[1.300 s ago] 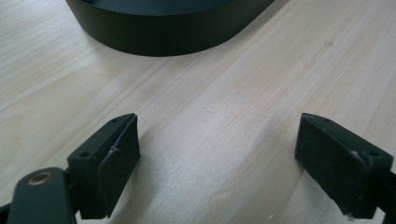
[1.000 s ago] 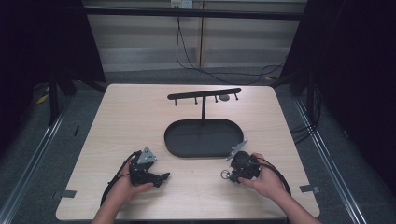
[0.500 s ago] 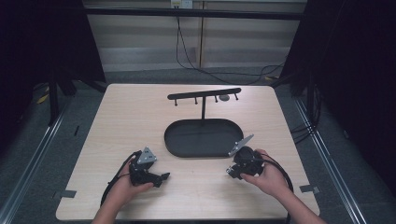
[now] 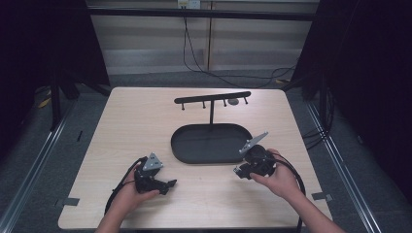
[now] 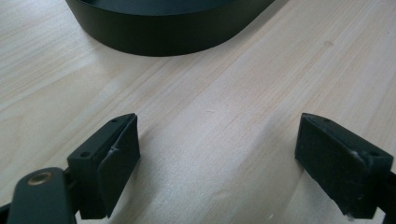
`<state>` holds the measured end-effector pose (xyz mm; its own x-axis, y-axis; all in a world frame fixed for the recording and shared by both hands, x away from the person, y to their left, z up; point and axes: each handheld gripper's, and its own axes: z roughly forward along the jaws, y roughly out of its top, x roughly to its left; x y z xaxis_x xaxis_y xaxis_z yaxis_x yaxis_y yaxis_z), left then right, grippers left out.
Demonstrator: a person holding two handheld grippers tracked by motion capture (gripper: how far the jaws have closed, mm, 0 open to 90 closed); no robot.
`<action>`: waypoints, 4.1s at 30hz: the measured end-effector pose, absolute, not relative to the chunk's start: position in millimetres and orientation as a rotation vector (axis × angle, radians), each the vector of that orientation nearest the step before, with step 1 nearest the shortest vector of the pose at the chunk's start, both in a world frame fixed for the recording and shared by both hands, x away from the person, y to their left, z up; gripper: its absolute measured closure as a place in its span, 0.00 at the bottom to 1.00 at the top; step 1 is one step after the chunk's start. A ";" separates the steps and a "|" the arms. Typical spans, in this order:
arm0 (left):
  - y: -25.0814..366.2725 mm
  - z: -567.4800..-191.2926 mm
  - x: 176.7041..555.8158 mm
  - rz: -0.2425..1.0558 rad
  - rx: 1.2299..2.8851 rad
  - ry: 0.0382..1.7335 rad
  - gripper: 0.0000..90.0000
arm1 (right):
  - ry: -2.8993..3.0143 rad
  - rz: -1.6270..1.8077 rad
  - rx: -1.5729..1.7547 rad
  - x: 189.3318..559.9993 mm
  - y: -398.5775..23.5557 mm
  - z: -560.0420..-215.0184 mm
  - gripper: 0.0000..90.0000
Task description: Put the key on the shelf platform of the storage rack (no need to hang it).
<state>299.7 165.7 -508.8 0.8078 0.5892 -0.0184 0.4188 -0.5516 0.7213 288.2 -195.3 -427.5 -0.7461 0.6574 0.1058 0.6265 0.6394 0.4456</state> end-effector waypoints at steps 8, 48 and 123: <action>165.7 -508.8 299.7 0.290 2.235 0.738 0.15 | 2.757 0.761 1.098 293.9 -194.7 -421.7 0.79; 165.7 -508.8 299.8 0.291 2.235 0.736 0.15 | 2.636 0.845 1.163 320.7 -193.0 -409.4 0.81; 165.7 -508.7 299.6 0.290 2.236 0.739 0.15 | 2.583 0.785 1.211 356.6 -175.1 -422.0 0.81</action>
<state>299.6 165.7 -508.7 0.8076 0.5895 -0.0185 0.4195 -0.5521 0.7205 356.6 -175.1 -422.0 -0.6512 0.7568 0.0566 0.6603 0.5283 0.5337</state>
